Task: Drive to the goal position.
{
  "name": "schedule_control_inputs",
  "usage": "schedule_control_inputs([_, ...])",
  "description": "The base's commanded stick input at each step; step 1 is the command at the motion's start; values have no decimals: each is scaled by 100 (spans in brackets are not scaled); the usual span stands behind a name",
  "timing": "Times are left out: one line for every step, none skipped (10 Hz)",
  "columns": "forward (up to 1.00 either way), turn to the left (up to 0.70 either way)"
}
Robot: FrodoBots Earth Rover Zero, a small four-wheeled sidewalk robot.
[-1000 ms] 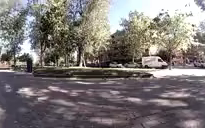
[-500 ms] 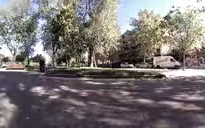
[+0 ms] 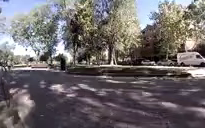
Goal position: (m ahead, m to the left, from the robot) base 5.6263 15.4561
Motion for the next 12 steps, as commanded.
schedule_control_inputs([85,35])
schedule_control_inputs([85,35])
schedule_control_inputs([85,35])
schedule_control_inputs([85,35])
schedule_control_inputs([85,35])
schedule_control_inputs([85,35])
schedule_control_inputs([85,1])
schedule_control_inputs([85,1])
schedule_control_inputs([85,1])
schedule_control_inputs([85,1])
schedule_control_inputs([85,1])
schedule_control_inputs([85,1])
